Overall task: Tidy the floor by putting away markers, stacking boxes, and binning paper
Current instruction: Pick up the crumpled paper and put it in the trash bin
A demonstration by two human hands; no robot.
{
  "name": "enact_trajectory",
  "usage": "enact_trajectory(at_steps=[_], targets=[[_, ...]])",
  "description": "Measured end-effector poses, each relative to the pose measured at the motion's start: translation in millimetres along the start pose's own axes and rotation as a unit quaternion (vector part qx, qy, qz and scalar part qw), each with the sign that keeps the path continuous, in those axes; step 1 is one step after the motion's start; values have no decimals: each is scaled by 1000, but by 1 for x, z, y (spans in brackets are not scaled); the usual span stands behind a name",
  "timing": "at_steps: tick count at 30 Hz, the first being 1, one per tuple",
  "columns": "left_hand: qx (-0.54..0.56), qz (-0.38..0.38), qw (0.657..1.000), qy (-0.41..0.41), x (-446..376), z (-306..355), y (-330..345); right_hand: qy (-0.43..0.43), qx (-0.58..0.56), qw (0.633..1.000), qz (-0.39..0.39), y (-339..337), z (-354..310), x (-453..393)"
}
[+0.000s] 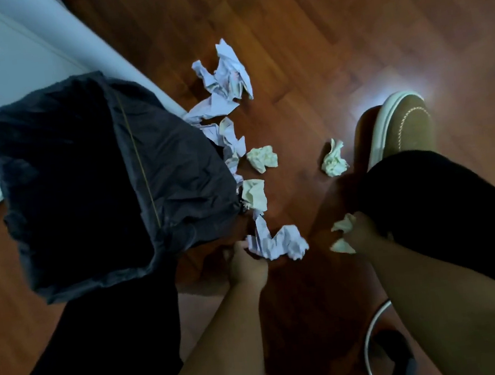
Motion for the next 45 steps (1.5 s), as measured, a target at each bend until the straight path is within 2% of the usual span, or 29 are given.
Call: enact_trajectory(at_steps=[2, 4, 6, 8, 11, 13, 15, 17, 20, 23, 26, 30, 34, 37, 40, 42, 45], targets=[[39, -26, 999, 0, 10, -1, 5, -46, 13, 999, -18, -5, -15, 4], [51, -39, 997, 33, 20, 1, 8, -79, 18, 997, -12, -15, -35, 6], [-54, -21, 991, 123, 28, 13, 14, -99, 78, 992, -1, -26, -54, 9], [-209, 6, 953, 218, 33, 35, 27, -117, 171, 978, 34, -40, -71, 9], [-337, -7, 904, 262, 28, 60, 53, -215, 276, 928, 127, -53, -101, 13], [-374, -4, 896, 241, 17, 65, 65, -285, 311, 889, 179, -55, -118, 14], [-362, 1, 913, 188, 3, 65, 68, -293, 323, 886, 159, -56, -126, -1], [-351, -7, 919, 178, -6, 68, 71, -271, 324, 900, 107, -51, -129, -23], [-332, -6, 913, 238, -9, 89, 62, -227, 322, 917, 54, -44, -130, -50], [-309, 8, 904, 295, -8, 112, 40, -228, 330, 915, 46, -37, -129, -65], [-285, 3, 901, 328, 3, 126, 23, -249, 288, 923, 50, -39, -127, -63], [-275, -3, 888, 367, 36, 138, 8, -245, 184, 947, 93, -67, -132, -37], [-274, 6, 870, 411, 85, 145, -12, -271, 87, 949, 135, -95, -146, 2], [-219, 36, 878, 423, 127, 157, -51, -283, 2, 946, 156, -107, -175, 34], [-117, 94, 889, 433, 173, 163, -115, -256, -166, 937, 171, -112, -212, 71], [-65, 140, 883, 443, 202, 159, -161, -263, -235, 922, 160, -105, -248, 96], [2, 180, 885, 430, 232, 136, -226, -316, -311, 893, 75, -78, -314, 140]])
Point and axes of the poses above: each hand's wrist, its own x-axis away from the middle knuckle, its own y-axis out of the palm, z = x × y, the point moved 10 cm from there along -x, towards the middle knuckle, and after that the axes turned 10 degrees about -y, right-handed, at the moved point
